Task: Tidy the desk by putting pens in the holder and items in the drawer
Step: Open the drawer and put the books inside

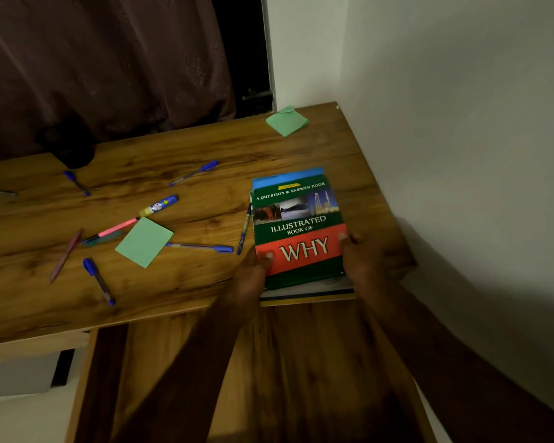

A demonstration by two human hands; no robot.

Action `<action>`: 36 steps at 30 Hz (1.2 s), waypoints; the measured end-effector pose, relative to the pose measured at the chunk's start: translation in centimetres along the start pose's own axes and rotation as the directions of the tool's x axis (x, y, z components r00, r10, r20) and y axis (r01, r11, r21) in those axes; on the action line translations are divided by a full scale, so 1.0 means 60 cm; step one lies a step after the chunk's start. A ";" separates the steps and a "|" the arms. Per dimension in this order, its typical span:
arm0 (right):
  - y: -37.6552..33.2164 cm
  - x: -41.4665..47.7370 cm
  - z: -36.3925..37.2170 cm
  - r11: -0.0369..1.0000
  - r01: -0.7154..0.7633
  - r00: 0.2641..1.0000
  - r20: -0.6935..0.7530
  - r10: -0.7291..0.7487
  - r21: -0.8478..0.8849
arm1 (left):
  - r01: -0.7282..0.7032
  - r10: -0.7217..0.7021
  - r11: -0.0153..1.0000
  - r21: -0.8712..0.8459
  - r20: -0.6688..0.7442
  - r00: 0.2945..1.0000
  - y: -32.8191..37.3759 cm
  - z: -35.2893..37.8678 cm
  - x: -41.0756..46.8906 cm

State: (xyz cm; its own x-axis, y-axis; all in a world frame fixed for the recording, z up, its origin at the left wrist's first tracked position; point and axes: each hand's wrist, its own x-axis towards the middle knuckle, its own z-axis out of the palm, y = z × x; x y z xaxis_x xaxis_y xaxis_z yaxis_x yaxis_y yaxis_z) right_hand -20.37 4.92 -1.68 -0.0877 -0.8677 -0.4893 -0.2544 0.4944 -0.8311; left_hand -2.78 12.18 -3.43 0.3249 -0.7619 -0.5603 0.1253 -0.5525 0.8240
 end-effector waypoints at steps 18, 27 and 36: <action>0.010 -0.006 -0.052 0.999 -0.028 0.995 0.099 0.031 -0.039 | 0.092 -0.090 0.993 -0.071 0.028 0.996 -0.015 -0.003 -0.037; 0.032 -0.043 -0.071 0.975 -0.211 0.929 0.324 0.177 0.071 | 0.171 -0.118 0.966 -0.194 0.261 0.958 -0.016 -0.046 -0.102; 0.060 -0.141 -0.110 0.983 -0.175 0.916 0.375 0.142 0.055 | 0.177 -0.146 0.984 -0.039 0.405 0.902 -0.043 -0.078 -0.212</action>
State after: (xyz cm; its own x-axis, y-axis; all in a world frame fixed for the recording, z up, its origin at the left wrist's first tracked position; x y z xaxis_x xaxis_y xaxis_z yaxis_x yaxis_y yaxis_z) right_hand -26.88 13.69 1.21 0.2444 -0.7052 -0.6655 -0.1818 0.6408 -0.7458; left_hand -2.84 24.90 1.96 -0.1049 -0.7438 -0.6601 0.2170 -0.6649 0.7147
